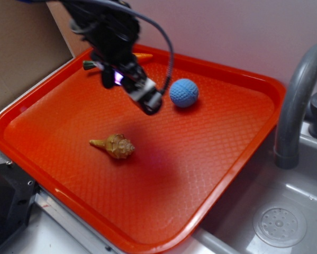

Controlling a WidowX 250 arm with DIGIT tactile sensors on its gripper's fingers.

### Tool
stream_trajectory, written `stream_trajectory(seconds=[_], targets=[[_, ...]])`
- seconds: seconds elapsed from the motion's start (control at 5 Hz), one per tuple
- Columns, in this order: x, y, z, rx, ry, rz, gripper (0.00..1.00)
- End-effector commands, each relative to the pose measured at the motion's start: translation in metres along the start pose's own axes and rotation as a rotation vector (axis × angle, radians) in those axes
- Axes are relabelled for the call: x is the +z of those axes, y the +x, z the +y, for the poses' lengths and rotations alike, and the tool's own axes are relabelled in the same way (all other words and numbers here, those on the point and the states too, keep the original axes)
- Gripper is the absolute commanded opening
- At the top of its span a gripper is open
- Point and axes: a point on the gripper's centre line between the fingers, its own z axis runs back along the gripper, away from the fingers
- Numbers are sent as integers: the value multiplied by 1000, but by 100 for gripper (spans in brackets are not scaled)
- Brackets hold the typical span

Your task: Grab the blue ball.

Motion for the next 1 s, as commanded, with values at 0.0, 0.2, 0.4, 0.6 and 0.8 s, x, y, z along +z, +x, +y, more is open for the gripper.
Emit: stream_trajectory(seconds=[0.0,0.2,0.4,0.6,0.8], targets=[[-36,53,6,42,-84,-67,100],[-43,68,13,61,-92,-59,100],[-64,72,7,24,-107,-34,100],[-62,69,2,42,-124,-1,0],[-57,65,2,37,-133,-3,0]])
